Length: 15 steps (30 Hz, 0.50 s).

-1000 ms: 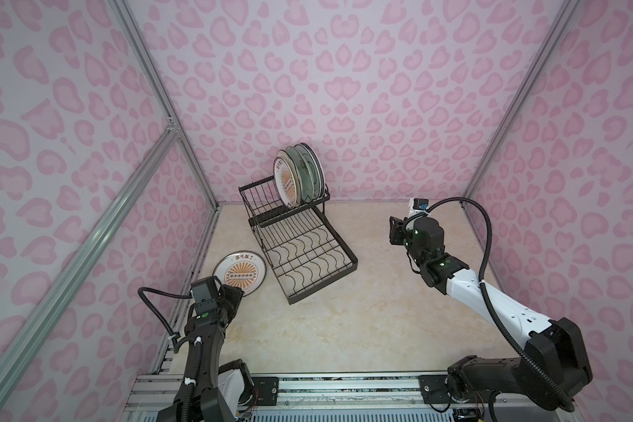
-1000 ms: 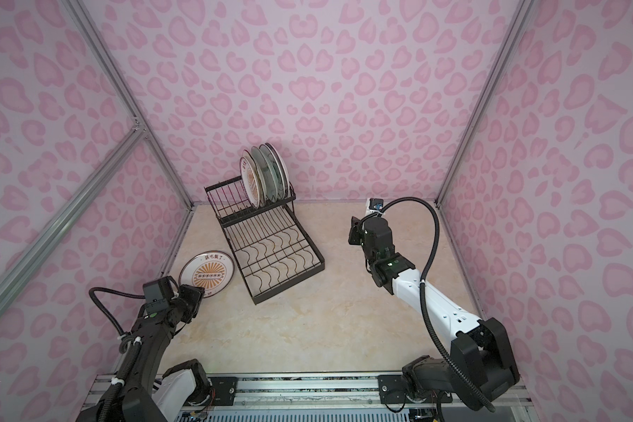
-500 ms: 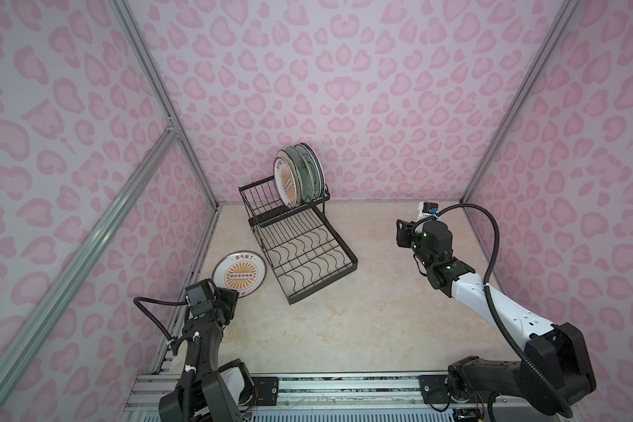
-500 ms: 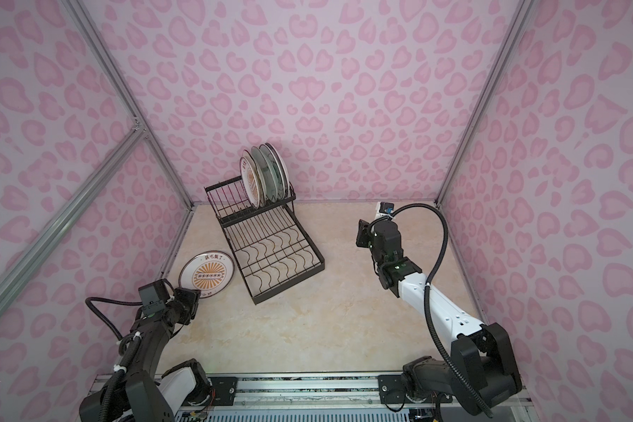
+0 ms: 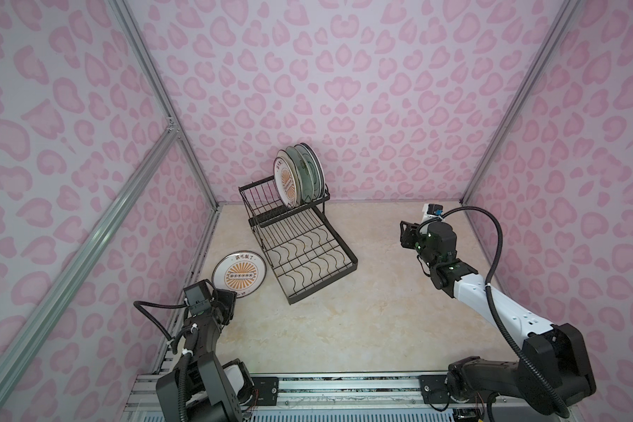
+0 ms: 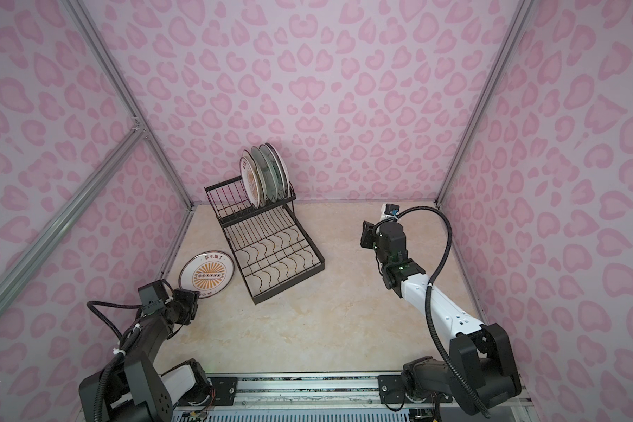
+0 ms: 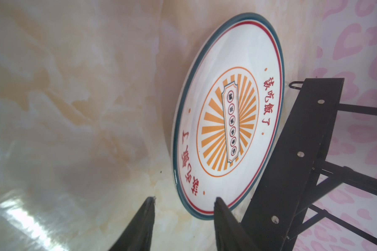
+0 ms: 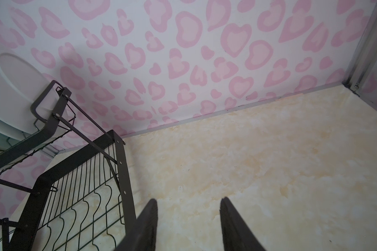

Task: Load plates into a dish rack
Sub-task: Pick up the plate from the middle-left of the table.

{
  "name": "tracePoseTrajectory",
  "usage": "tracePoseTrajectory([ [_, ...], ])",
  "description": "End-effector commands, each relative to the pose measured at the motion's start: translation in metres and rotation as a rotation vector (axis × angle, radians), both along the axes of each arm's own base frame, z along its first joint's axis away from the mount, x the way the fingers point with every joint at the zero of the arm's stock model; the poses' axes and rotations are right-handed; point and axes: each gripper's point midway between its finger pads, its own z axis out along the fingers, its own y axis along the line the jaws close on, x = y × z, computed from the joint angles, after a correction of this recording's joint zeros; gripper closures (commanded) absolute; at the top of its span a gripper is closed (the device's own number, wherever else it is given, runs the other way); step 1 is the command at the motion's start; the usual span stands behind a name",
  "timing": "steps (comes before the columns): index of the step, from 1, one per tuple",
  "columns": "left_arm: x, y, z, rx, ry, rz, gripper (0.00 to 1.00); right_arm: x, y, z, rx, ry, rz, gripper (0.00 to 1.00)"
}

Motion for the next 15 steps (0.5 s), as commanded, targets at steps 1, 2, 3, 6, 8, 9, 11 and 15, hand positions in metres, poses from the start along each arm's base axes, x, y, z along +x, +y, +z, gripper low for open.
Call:
tracePoseTrajectory([
  [1,0.006,0.003,0.0,0.005,-0.026,-0.003,0.54,0.001,0.0,0.006,0.021,-0.027,0.007,0.54],
  [2,0.007,0.002,-0.002,0.001,-0.024,-0.003,0.54,0.001,-0.001,0.006,0.022,-0.029,0.005,0.54],
  [3,0.008,0.003,-0.003,0.002,-0.025,-0.001,0.54,0.001,-0.001,0.006,0.024,-0.028,0.002,0.54],
  [6,0.01,0.006,-0.005,0.005,-0.023,0.001,0.55,0.002,-0.003,0.006,0.027,-0.029,0.001,0.54],
  [8,0.013,0.008,-0.006,0.007,-0.021,-0.005,0.55,0.002,-0.002,0.006,0.027,-0.029,0.002,0.54],
  [9,0.014,0.009,-0.007,0.006,-0.019,-0.004,0.55,0.002,-0.002,0.006,0.027,-0.029,0.002,0.54],
  [11,0.017,0.01,-0.009,-0.002,-0.02,-0.007,0.56,0.001,-0.003,0.007,0.026,-0.032,0.002,0.54],
  [15,0.017,0.012,-0.017,-0.017,0.003,0.006,0.56,0.002,-0.003,0.008,0.027,-0.033,0.0,0.54],
])
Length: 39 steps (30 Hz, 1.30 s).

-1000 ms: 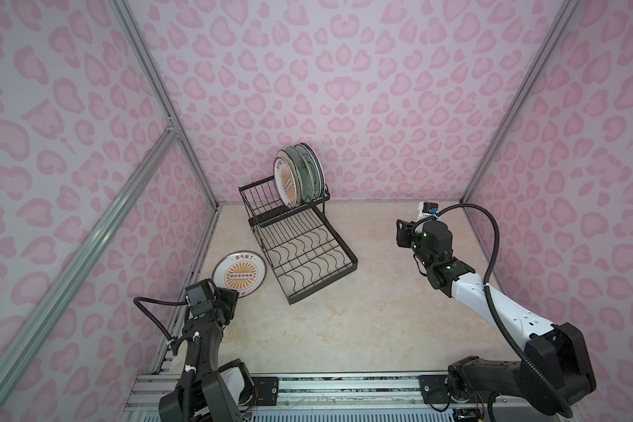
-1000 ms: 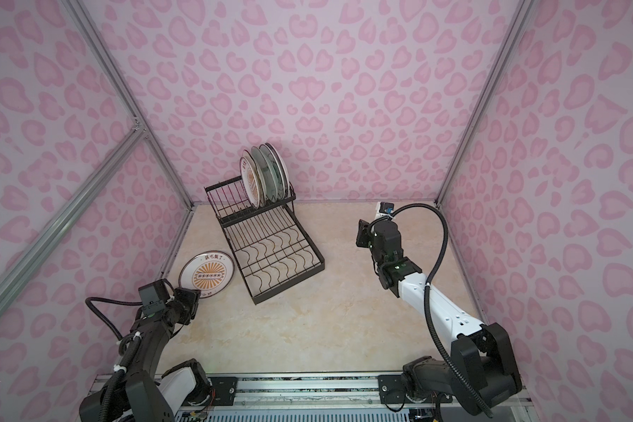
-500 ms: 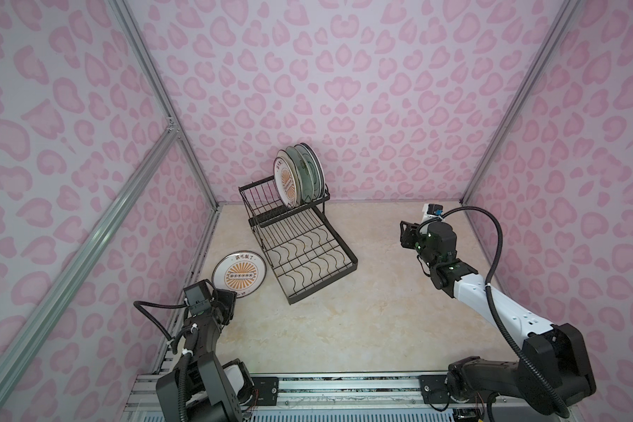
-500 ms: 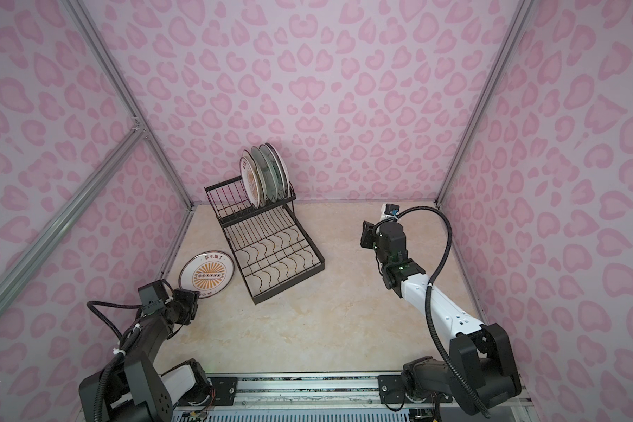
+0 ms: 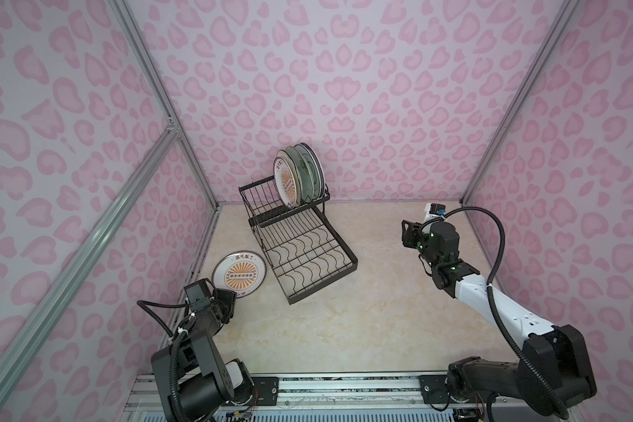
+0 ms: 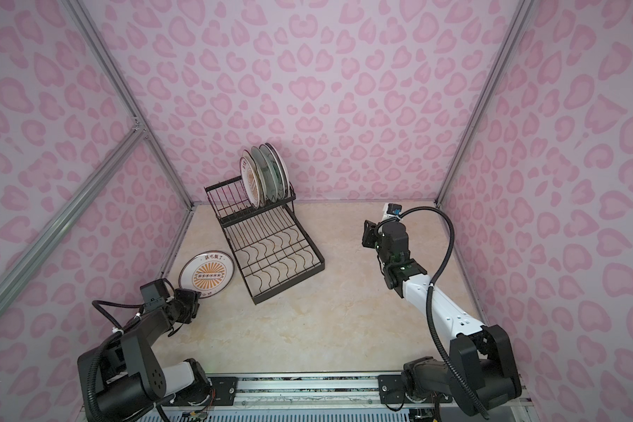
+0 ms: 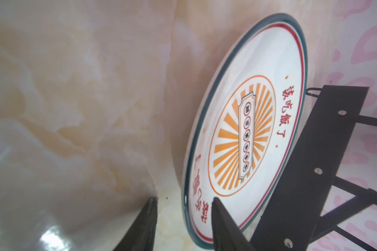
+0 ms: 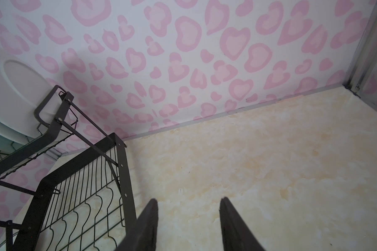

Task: Load plates into a dish rack
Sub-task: Pick up the plate from the middle-left of the table.

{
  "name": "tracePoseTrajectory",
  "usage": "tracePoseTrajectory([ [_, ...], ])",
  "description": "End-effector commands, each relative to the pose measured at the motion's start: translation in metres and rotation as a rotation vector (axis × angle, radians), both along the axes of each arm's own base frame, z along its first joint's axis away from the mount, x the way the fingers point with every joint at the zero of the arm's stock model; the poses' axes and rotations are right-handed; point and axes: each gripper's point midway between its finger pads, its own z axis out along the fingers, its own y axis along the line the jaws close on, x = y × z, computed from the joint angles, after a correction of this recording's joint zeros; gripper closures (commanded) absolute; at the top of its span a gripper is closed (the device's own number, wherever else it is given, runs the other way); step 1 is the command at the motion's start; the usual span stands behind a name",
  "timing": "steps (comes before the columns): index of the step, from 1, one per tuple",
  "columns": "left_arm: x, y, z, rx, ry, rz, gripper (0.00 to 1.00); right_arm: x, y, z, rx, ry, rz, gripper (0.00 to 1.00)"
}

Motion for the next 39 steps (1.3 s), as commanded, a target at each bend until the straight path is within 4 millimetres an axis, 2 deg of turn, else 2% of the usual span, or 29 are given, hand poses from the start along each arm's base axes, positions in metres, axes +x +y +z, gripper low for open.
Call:
tracePoseTrajectory([
  [1,0.008,0.005,0.002,0.01,-0.026,0.002,0.56,0.001,0.0,0.006,0.013,-0.025,-0.002,0.54],
  [11,0.008,0.009,-0.008,0.002,-0.004,0.028,0.58,-0.004,-0.004,0.011,0.007,-0.04,-0.013,0.54],
  [18,0.002,0.017,-0.011,0.042,0.025,0.061,0.58,-0.005,-0.006,0.013,0.006,-0.046,-0.016,0.54],
  [38,0.006,0.009,-0.029,-0.021,0.025,0.044,0.63,-0.009,-0.01,0.02,-0.002,-0.057,-0.027,0.54],
  [39,0.006,0.009,-0.029,-0.02,0.026,0.045,0.67,-0.009,-0.01,0.019,-0.002,-0.055,-0.026,0.54],
])
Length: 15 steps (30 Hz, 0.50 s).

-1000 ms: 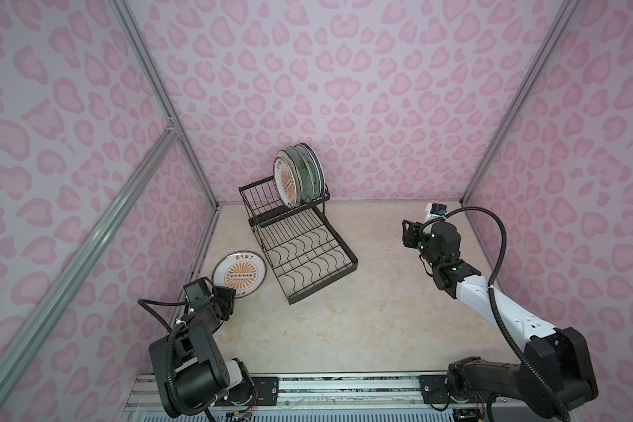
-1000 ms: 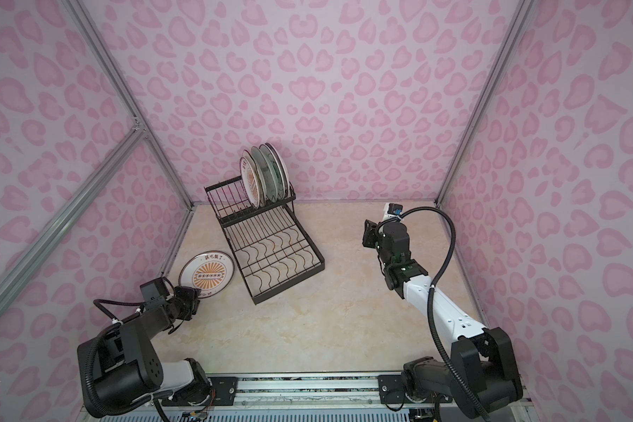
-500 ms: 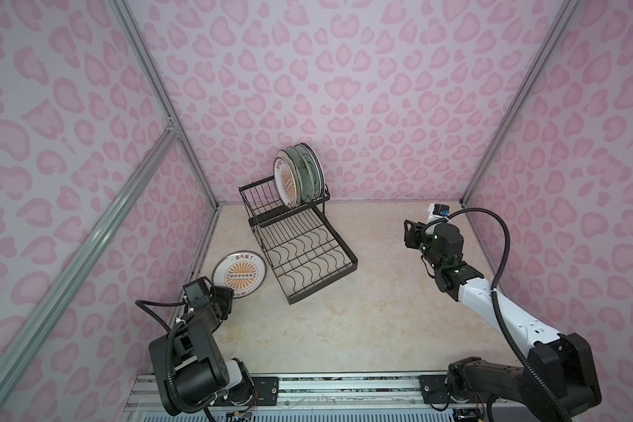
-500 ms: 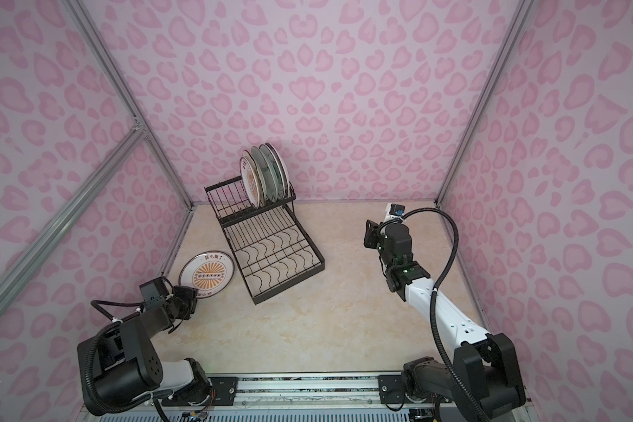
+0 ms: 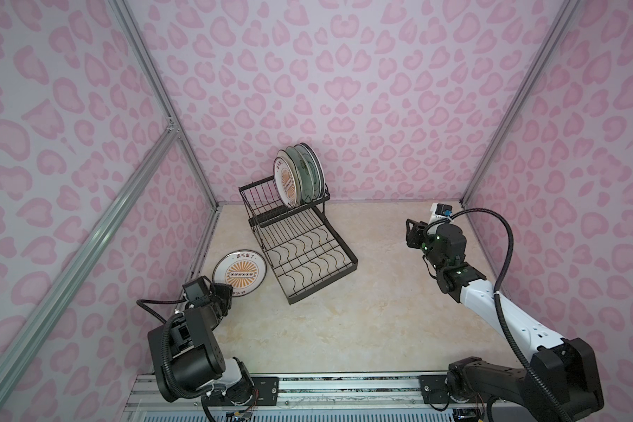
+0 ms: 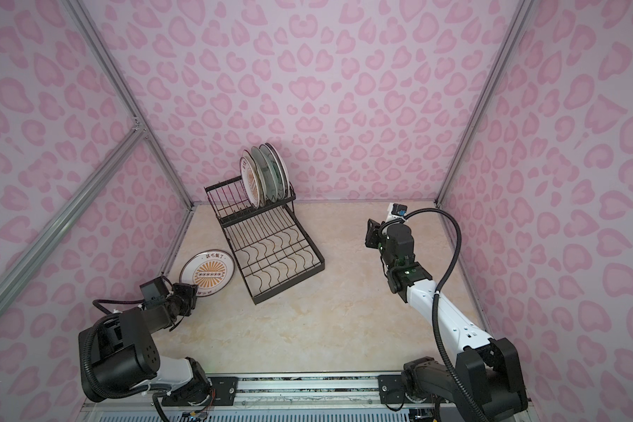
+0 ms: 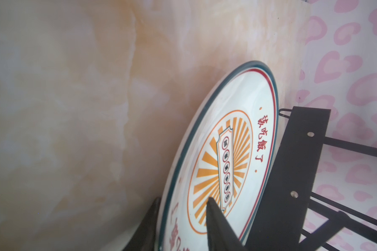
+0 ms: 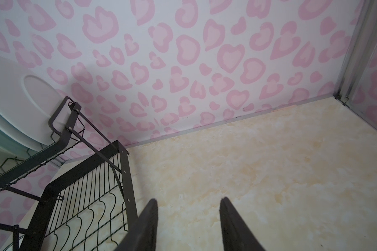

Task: Load plates into a dish rack
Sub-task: Pick up the plate from the middle-left of the table.

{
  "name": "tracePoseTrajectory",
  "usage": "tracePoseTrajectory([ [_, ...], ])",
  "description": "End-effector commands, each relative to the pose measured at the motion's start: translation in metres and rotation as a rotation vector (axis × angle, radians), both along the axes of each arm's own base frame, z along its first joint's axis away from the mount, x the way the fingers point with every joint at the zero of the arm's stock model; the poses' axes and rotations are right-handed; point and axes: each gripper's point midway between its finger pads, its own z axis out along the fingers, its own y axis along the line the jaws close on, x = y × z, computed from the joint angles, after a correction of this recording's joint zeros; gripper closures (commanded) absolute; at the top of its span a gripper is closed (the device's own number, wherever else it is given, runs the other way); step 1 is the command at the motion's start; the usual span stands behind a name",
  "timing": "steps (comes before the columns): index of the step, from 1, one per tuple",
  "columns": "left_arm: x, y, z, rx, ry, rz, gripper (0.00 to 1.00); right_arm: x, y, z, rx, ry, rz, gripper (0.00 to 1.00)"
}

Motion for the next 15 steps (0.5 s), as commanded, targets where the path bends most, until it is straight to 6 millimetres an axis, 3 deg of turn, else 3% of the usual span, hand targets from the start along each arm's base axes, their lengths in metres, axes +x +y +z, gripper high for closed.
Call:
tracePoseTrajectory([
  [1,-0.0245,-0.0069,-0.024,-0.039,0.129,0.021,0.68,0.0015,-0.0027,0.0022,-0.007,-0.009,-0.014,0.54],
  [15,-0.0256,-0.0061,-0.0236,-0.029,0.138,0.016,0.74,-0.0016,-0.0035,0.0078,-0.006,-0.021,-0.014,0.54],
])
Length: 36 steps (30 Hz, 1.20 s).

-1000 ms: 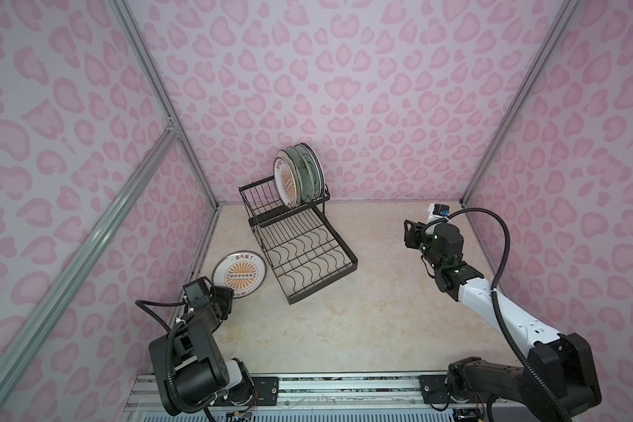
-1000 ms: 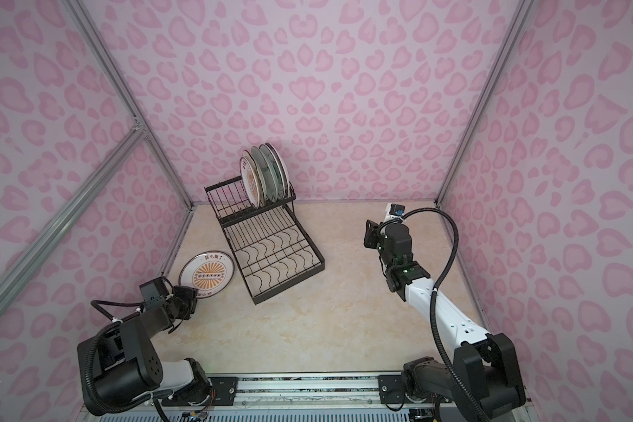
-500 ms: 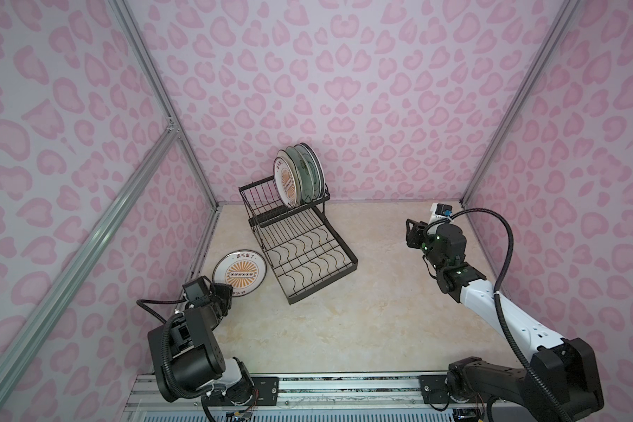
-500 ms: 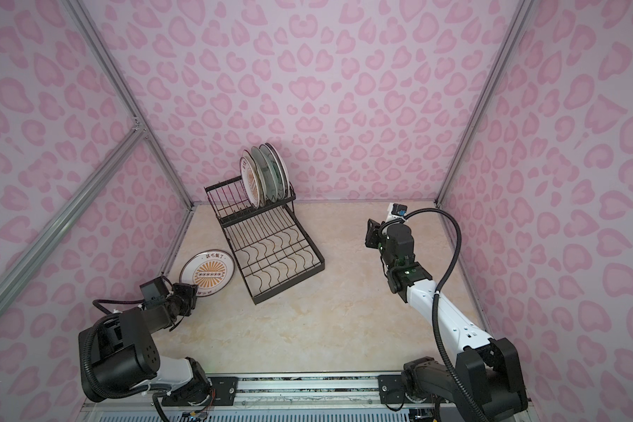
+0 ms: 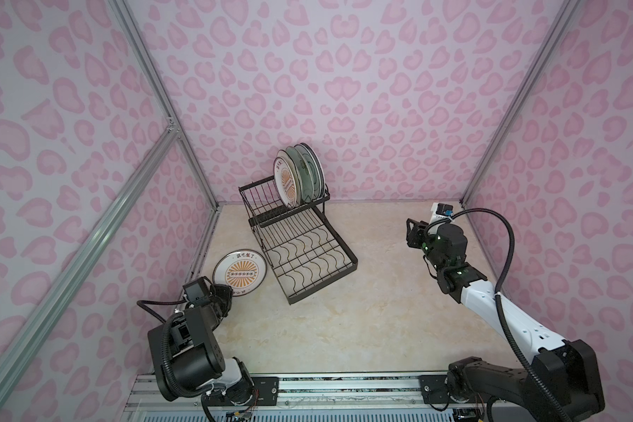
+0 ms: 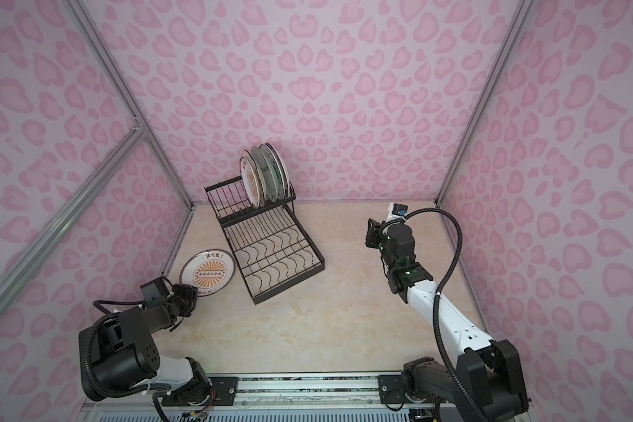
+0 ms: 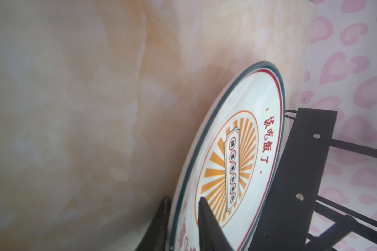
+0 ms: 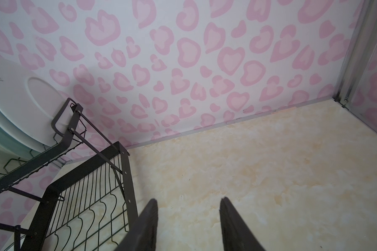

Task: Load plates into a dish rack
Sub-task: Pick up the plate from the middle-left of the table.

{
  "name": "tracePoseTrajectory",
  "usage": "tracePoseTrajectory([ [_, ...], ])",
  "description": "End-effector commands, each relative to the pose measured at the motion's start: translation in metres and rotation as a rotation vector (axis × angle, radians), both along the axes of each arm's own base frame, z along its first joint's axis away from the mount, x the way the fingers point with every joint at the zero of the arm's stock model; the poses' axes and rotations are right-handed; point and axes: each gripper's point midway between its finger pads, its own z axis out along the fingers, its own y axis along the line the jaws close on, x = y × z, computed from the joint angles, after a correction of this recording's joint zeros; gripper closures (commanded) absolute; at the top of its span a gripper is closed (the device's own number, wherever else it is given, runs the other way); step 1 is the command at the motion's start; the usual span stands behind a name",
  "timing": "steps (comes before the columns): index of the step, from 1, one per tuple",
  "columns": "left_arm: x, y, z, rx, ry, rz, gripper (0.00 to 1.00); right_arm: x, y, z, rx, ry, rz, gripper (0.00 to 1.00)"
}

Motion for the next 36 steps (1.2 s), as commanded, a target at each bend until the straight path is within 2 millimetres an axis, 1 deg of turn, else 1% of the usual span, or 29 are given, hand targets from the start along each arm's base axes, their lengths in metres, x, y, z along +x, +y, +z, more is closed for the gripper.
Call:
tracePoseTrajectory([
  [1,-0.024,-0.007,-0.022,-0.033,0.128,0.01,0.75,0.0,-0.003,0.003,-0.009,-0.008,-0.015,0.54],
  [5,-0.023,-0.007,-0.022,-0.035,0.13,0.008,0.77,-0.002,-0.003,0.006,-0.003,-0.017,-0.012,0.54],
  [14,-0.023,-0.007,-0.021,-0.034,0.124,0.012,0.8,-0.003,-0.004,0.006,-0.007,-0.015,-0.014,0.54],
  [22,-0.021,-0.004,-0.018,-0.023,0.127,0.01,0.84,-0.004,-0.004,0.006,-0.006,-0.015,-0.017,0.54],
  [31,-0.021,-0.003,-0.013,-0.012,0.127,0.008,0.93,-0.004,-0.005,0.005,-0.007,-0.016,-0.02,0.54],
  [36,-0.021,-0.001,-0.004,0.013,0.117,0.007,0.97,-0.005,-0.005,0.006,-0.007,-0.017,-0.016,0.54],
])
